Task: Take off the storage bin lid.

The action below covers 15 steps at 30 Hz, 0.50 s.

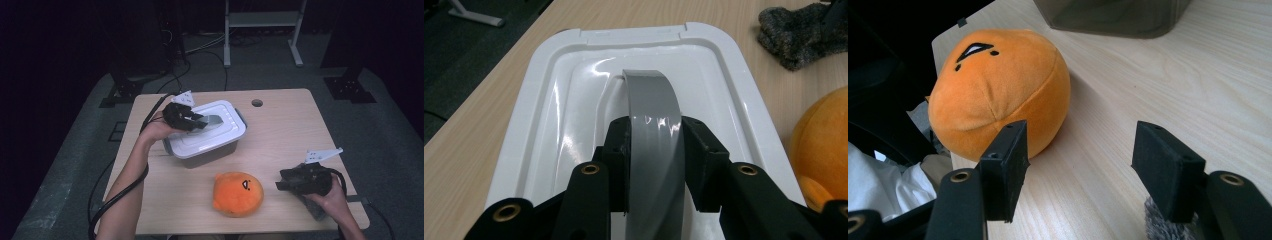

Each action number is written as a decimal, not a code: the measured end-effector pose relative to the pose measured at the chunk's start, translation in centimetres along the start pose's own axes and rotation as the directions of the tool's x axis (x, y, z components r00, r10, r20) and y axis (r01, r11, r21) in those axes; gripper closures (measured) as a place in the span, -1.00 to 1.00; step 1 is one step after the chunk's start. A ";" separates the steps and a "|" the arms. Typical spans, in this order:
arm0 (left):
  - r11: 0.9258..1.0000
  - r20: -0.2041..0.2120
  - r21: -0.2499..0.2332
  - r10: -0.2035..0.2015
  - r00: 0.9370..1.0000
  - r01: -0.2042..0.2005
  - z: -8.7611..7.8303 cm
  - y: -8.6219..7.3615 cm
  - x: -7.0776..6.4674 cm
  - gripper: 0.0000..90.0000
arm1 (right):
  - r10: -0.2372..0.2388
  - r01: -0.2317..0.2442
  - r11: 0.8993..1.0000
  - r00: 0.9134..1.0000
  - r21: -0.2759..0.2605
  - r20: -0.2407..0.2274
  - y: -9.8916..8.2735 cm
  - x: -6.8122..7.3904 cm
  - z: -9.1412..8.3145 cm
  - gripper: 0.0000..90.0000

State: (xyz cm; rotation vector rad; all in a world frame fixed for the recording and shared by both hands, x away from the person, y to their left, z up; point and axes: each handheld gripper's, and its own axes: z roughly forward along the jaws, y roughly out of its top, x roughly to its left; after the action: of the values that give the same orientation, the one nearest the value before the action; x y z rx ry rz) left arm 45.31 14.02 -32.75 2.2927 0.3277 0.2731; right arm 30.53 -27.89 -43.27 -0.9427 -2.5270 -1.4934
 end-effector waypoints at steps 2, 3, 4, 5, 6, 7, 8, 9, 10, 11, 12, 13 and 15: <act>1.000 0.000 -0.002 -0.001 1.000 0.001 0.0 0.0 -0.1 0.48 | -0.001 0.001 1.000 1.000 0.001 -0.001 0.0 -0.1 0.0 -0.16; 1.000 0.001 -0.004 -0.001 1.000 0.001 0.1 0.1 -0.2 0.48 | 0.001 -0.001 1.000 1.000 0.004 0.000 -0.1 0.0 0.0 -0.16; 1.000 0.002 -0.001 0.001 1.000 -0.001 0.1 0.1 -0.3 0.48 | 0.002 -0.002 1.000 1.000 0.004 0.000 -0.1 -0.1 0.0 -0.16; 1.000 0.004 0.004 0.007 1.000 -0.007 0.0 0.1 -0.3 0.48 | 0.004 -0.004 1.000 1.000 0.004 -0.001 -0.1 -0.1 0.0 -0.16; 1.000 0.005 -0.001 0.004 1.000 -0.004 0.1 0.1 -0.4 0.48 | 0.004 -0.004 1.000 1.000 0.005 -0.002 -0.1 -0.1 0.0 -0.16; 1.000 0.008 0.005 0.011 1.000 -0.011 0.1 0.2 -0.4 0.48 | 0.003 -0.003 1.000 1.000 0.005 -0.002 -0.1 -0.1 0.0 -0.16; 1.000 0.008 0.001 0.009 1.000 -0.009 0.1 0.2 -0.5 0.48 | 0.003 -0.003 1.000 1.000 0.006 -0.002 -0.1 -0.1 0.1 -0.16; 1.000 0.008 0.005 0.013 1.000 -0.013 0.1 0.2 -0.6 0.48 | 0.003 -0.003 1.000 1.000 0.006 -0.002 -0.1 -0.1 0.1 -0.16; 1.000 0.010 0.003 0.014 1.000 -0.014 0.2 0.3 -0.6 0.48 | 0.003 -0.003 1.000 1.000 0.006 -0.001 -0.1 0.0 0.0 -0.16; 1.000 0.011 -0.001 0.011 1.000 -0.011 0.2 0.3 -0.7 0.48 | 0.003 -0.003 1.000 1.000 0.005 -0.001 -0.1 0.0 0.0 -0.16; 1.000 0.014 -0.001 0.010 1.000 -0.010 0.2 0.3 -0.7 0.48 | 0.002 -0.002 1.000 1.000 0.004 0.000 -0.1 0.0 0.0 -0.16; 1.000 0.014 -0.001 0.010 1.000 -0.010 0.2 0.3 -0.7 0.48 | 0.002 -0.002 1.000 1.000 0.004 0.000 -0.1 0.0 0.0 -0.16; 1.000 0.017 -0.001 0.014 1.000 -0.014 0.3 0.4 -0.8 0.48 | 0.001 -0.001 1.000 1.000 0.001 0.000 -0.2 0.0 -0.1 -0.16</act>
State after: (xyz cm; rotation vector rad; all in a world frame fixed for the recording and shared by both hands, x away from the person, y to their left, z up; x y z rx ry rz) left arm 44.65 13.31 -32.75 2.2958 0.3028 0.2614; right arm 30.39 -28.00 -43.35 -0.9436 -2.5264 -1.4914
